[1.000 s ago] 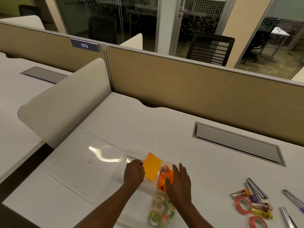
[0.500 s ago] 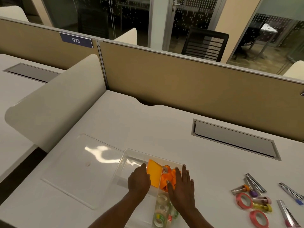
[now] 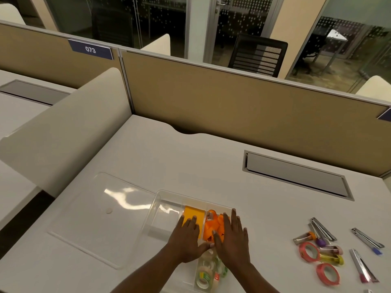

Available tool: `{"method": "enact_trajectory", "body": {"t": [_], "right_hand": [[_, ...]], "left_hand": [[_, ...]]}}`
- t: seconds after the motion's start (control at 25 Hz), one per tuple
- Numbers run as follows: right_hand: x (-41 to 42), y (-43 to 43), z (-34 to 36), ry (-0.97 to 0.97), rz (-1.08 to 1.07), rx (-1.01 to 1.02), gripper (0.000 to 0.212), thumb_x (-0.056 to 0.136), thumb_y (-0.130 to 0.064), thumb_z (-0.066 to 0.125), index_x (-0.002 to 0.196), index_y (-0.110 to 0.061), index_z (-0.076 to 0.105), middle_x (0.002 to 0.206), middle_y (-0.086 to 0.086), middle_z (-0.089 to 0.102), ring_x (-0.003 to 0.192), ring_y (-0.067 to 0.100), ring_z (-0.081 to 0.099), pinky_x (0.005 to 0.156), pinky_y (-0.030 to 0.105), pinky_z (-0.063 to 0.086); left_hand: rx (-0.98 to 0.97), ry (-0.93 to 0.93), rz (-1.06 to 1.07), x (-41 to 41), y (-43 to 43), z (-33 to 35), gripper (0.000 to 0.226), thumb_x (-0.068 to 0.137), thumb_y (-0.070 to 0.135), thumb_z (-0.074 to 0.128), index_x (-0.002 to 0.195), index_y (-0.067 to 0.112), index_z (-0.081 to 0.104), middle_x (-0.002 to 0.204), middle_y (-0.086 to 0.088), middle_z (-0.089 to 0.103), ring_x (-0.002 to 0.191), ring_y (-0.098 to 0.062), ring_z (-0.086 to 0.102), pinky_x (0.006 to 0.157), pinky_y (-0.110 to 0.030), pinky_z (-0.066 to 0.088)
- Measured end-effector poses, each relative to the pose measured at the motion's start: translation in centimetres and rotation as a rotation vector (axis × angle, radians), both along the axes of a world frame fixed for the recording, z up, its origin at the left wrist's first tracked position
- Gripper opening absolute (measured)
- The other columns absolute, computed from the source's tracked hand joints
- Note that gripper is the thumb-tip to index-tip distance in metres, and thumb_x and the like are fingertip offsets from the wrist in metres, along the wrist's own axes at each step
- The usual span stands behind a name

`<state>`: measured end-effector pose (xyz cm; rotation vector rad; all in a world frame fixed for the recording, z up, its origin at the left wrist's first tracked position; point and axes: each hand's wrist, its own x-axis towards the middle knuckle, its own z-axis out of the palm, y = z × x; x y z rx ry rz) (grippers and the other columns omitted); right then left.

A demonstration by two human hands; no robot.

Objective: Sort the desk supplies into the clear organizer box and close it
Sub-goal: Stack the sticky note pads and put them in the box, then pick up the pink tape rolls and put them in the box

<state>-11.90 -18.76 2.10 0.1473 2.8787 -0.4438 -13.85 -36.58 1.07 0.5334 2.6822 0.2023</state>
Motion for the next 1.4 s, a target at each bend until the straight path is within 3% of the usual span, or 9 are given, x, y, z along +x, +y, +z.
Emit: {"method": "enact_trajectory", "body": {"t": [0.32,0.48,0.56,0.72,0.96,1.2,1.4], "right_hand": [[0.2,1.3,0.9,0.002,0.049,-0.155,0.071,0.099,-0.055,0.038,0.157,-0.026,0.01,0.165,0.0,-0.014,0.154,0.025,0.003,0.12,0.044,0.025],[1.6,4.0,1.3,0.067,0.029,-0.212,0.074,0.096,-0.06,0.039,0.157,-0.026,0.015,0.166,-0.001,-0.004,0.153,0.021,0.007,0.119,0.04,0.028],[2.9,5.9,1.1,0.093,0.004,-0.201,0.072,0.096,-0.06,0.039,0.156,-0.026,0.019,0.167,-0.001,0.001,0.152,0.018,0.011,0.117,0.038,0.031],[5.5,10.5,0.7,0.105,-0.06,-0.186,0.067,0.096,-0.059,0.038,0.154,-0.028,0.024,0.165,0.0,0.012,0.151,0.017,0.017,0.115,0.039,0.035],[9.0,18.6,-0.3,0.096,-0.156,-0.121,0.069,0.094,-0.065,0.033,0.154,-0.033,0.021,0.165,-0.003,0.014,0.151,0.014,0.017,0.116,0.033,0.03],[11.9,26.1,-0.6,0.115,-0.212,-0.069,0.067,0.094,-0.063,0.039,0.151,-0.03,0.031,0.162,-0.001,0.025,0.15,0.019,0.023,0.116,0.033,0.031],[13.4,30.9,-1.2,0.073,-0.257,-0.048,0.067,0.093,-0.062,0.041,0.152,-0.034,0.026,0.163,-0.003,0.021,0.148,0.017,0.024,0.115,0.034,0.034]], "left_hand": [[-0.068,-0.084,0.016,-0.6,0.8,1.4,0.115,0.071,0.091,0.006,0.151,0.01,0.022,0.161,-0.017,0.014,0.148,-0.031,0.013,0.119,-0.057,0.001],[0.002,0.124,0.094,-0.5,2.2,2.8,0.099,0.077,0.085,0.007,0.138,0.016,0.044,0.142,-0.009,0.048,0.132,-0.026,0.039,0.116,-0.047,0.02],[0.045,0.237,0.126,-0.4,3.8,3.6,0.081,0.085,0.077,0.017,0.135,0.02,0.046,0.136,-0.005,0.051,0.128,-0.024,0.043,0.112,-0.043,0.026],[0.123,0.315,0.111,0.3,9.6,4.5,0.08,0.087,0.073,0.021,0.137,0.015,0.045,0.142,-0.012,0.047,0.132,-0.03,0.04,0.112,-0.047,0.026],[0.154,0.179,-0.061,3.3,19.0,2.9,0.077,0.088,0.073,0.022,0.142,0.022,0.04,0.153,-0.007,0.037,0.142,-0.026,0.031,0.118,-0.042,0.018],[0.18,0.186,-0.216,5.5,26.2,1.7,0.068,0.09,0.064,0.036,0.135,0.015,0.052,0.142,-0.012,0.051,0.132,-0.029,0.047,0.109,-0.043,0.036],[0.137,0.145,-0.265,6.4,31.8,1.3,0.071,0.092,0.06,0.042,0.151,0.026,0.024,0.158,-0.008,0.027,0.142,-0.026,0.029,0.115,-0.038,0.025]]}}
